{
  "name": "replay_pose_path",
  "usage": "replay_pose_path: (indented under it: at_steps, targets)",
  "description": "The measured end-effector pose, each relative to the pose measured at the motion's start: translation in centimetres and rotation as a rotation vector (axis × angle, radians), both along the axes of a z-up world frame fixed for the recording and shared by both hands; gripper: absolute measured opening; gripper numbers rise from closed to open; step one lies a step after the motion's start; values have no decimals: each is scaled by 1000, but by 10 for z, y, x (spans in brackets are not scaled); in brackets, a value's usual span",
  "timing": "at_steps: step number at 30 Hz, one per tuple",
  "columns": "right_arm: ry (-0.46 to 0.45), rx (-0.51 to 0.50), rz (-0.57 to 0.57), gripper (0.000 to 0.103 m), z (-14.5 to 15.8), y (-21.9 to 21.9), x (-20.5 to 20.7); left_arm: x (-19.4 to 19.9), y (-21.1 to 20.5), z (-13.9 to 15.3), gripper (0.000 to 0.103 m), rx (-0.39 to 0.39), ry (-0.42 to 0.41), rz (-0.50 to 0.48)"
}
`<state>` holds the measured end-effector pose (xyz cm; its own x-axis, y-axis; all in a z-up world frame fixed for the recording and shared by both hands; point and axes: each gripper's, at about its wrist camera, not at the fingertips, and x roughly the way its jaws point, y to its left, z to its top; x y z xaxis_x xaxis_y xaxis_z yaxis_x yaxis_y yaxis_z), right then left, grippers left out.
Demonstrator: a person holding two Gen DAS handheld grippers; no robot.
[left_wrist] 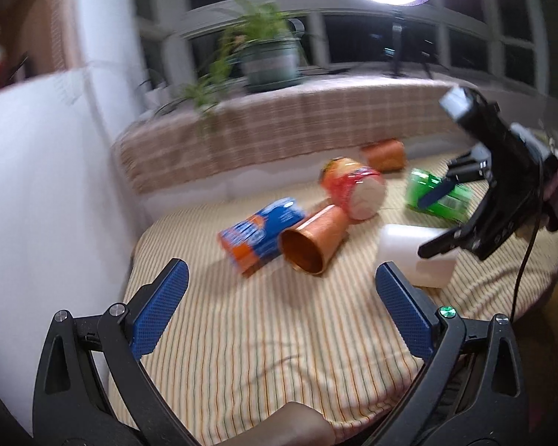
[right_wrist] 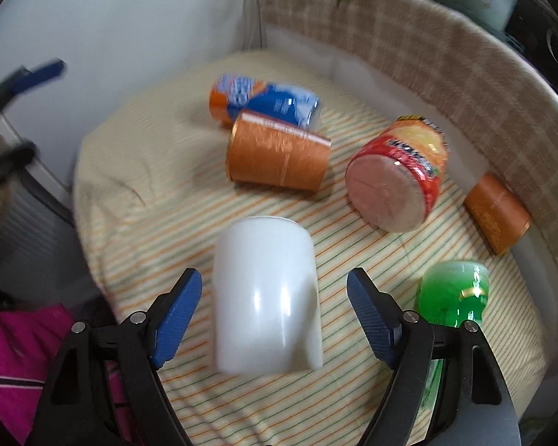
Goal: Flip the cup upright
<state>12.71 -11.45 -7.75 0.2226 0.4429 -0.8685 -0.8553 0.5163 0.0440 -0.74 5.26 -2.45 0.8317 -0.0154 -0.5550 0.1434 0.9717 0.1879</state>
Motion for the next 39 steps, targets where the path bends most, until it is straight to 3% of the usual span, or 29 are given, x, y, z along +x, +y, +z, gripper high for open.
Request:
replay_pose_path:
  at_steps: [7, 18, 24, 29, 39]
  targets:
    - [23, 180, -180, 80, 8, -69, -26, 17, -54, -4, 102, 186, 46, -324]
    - [89, 286, -514, 80, -18, -178, -86, 44, -143, -47, 102, 476, 214, -644]
    - [110, 333, -623, 80, -25, -215, -105, 53, -168, -76, 102, 668, 272, -724]
    - [122, 369, -651, 80, -27, -226, -110, 56, -174, -93, 102, 805, 257, -764]
    - [144, 398, -679, 80, -28, -235, -115, 66, -195, -120, 101, 874, 269, -837]
